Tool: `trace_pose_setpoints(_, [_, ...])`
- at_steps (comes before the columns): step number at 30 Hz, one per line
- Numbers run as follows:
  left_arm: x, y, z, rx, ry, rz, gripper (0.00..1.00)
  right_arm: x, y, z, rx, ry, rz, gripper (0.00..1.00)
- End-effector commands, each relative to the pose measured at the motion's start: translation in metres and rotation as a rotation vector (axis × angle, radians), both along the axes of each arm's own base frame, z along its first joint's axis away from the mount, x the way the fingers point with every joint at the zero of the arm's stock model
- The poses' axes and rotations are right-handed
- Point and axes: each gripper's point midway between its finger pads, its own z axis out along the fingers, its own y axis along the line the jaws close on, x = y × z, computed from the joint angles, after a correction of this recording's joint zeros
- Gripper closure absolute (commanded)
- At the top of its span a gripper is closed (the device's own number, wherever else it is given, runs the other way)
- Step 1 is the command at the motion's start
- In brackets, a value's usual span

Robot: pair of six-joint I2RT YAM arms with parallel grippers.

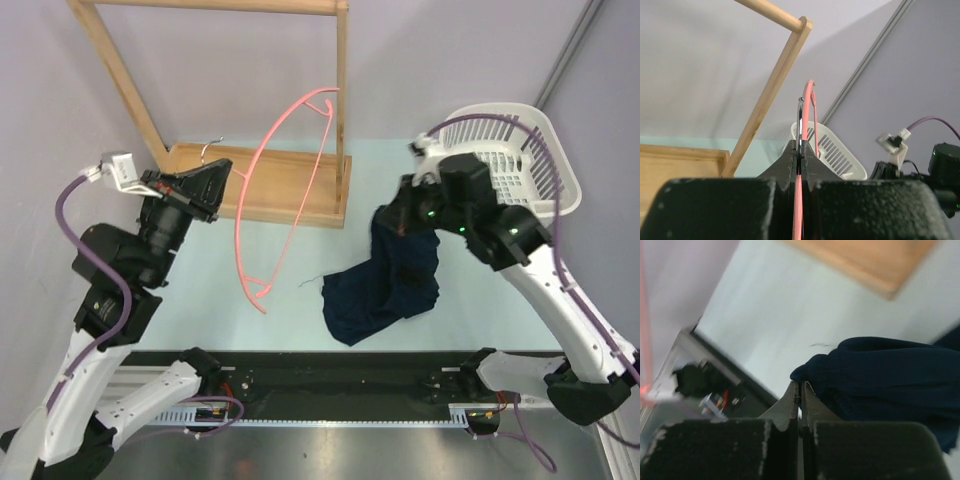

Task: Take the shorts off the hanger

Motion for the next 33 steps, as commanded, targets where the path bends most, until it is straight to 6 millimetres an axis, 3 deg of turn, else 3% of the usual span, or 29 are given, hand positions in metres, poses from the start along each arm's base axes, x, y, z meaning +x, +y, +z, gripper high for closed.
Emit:
trace_pose_setpoints(1, [0.004,0.002,0.026,0.04,-0.044,0.03,1.0,-0.07,0.095,0.043,0.183,-0.099,0.446,1.0])
trace_pose_setpoints(4, [0.007,0.006,0.021,0.03,-0.025,0.054,1.0,-0.099,0.124,0.048,0.226,-0.111,0.578,1.0])
trace_pose_setpoints(6, [0.006,0.005,0.015,0.026,-0.008,0.046,1.0,-0.106,0.132,0.048,0.246,-0.106,0.622,1.0])
trace_pose_setpoints(10, [-0.006,0.014,0.006,0.004,0.015,0.044,1.0,-0.113,0.139,0.05,0.284,-0.101,0.672,1.0])
trace_pose_setpoints(15, [-0.017,0.031,-0.007,-0.015,0.05,0.084,1.0,-0.126,0.159,0.07,0.402,-0.101,0.798,1.0])
trace_pose_setpoints(19, [-0.025,0.04,-0.008,-0.021,0.053,0.103,1.0,-0.12,0.162,0.066,0.405,-0.08,0.787,1.0])
trace_pose_setpoints(23, [-0.029,0.045,-0.007,-0.033,0.049,0.11,1.0,-0.103,0.147,0.044,0.36,-0.012,0.716,1.0])
trace_pose_setpoints(27, [-0.028,0.043,-0.009,-0.033,0.052,0.108,1.0,-0.071,0.115,0.013,0.305,0.062,0.566,1.0])
trace_pose_setpoints(33, [-0.018,0.03,-0.007,-0.01,0.047,0.08,1.0,-0.018,0.031,-0.046,0.182,0.192,0.259,1.0])
